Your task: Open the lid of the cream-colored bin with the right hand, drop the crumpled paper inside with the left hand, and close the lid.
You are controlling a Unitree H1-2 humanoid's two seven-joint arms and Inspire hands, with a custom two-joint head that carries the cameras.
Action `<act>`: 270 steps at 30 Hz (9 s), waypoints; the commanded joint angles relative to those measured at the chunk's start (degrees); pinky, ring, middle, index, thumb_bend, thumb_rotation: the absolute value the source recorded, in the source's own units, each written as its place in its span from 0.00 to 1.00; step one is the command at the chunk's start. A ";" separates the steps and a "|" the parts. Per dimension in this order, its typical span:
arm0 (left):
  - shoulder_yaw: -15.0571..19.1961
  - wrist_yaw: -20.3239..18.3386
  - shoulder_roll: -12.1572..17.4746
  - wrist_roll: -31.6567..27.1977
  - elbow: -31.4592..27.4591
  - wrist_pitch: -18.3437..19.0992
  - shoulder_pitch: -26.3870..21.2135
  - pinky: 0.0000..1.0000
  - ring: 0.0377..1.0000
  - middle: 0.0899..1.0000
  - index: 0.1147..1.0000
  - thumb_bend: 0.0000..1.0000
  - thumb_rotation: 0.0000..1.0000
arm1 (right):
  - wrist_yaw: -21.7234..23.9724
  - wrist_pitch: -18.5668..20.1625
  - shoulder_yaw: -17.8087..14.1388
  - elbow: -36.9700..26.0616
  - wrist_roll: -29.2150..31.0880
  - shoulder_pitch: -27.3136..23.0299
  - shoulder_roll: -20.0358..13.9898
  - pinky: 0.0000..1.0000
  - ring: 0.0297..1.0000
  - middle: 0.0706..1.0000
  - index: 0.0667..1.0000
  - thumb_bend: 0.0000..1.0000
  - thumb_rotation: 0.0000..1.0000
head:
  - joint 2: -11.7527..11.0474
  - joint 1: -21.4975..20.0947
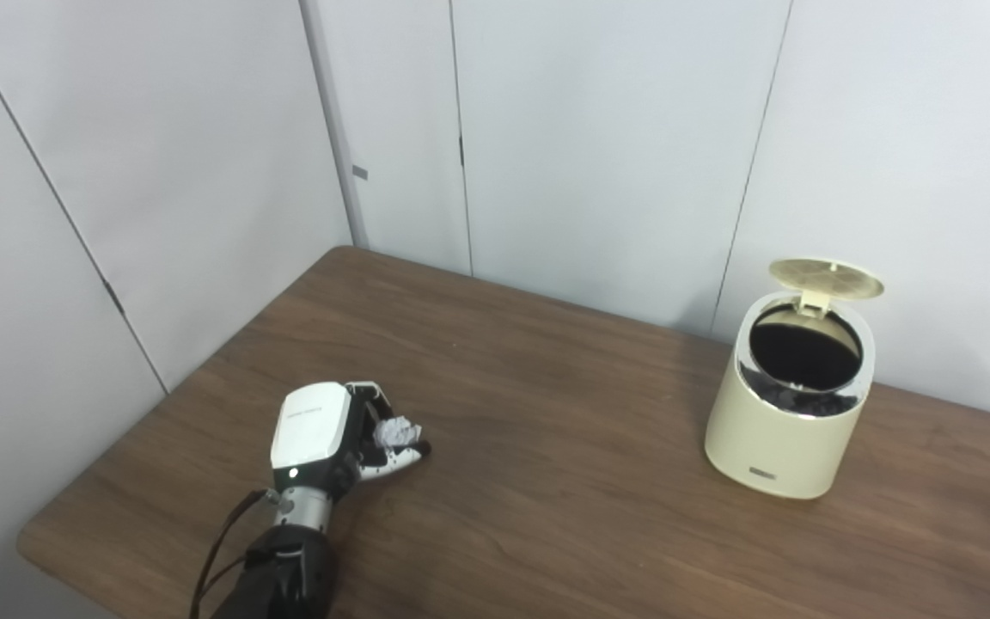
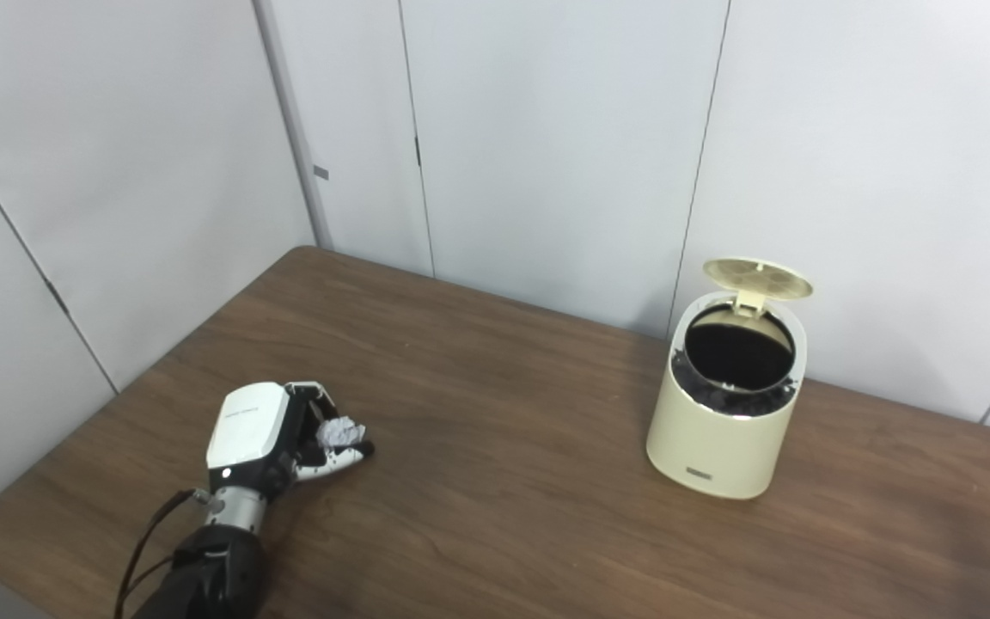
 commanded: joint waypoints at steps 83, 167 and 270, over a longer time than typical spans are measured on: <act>-12.45 -19.59 -11.87 20.90 -19.98 -6.96 -25.75 0.04 0.05 0.07 0.11 0.35 0.54 | -4.43 2.46 5.66 -8.84 -15.50 0.14 10.38 0.75 0.81 0.78 0.72 0.11 0.90 | -7.06 -20.25; -27.06 2.68 -15.02 15.02 22.17 -13.32 -49.26 0.09 0.11 0.14 0.17 0.72 0.56 | -19.10 -7.97 12.66 0.16 -28.20 0.99 15.73 0.73 0.80 0.77 0.72 0.15 0.81 | -12.47 -37.03; 0.28 -5.35 -22.00 -28.84 -15.35 -31.08 -9.59 0.51 0.59 0.60 0.57 0.21 0.32 | -4.49 2.41 11.57 -9.78 -34.14 -12.46 0.28 0.74 0.83 0.81 0.79 0.36 1.00 | -10.38 -30.25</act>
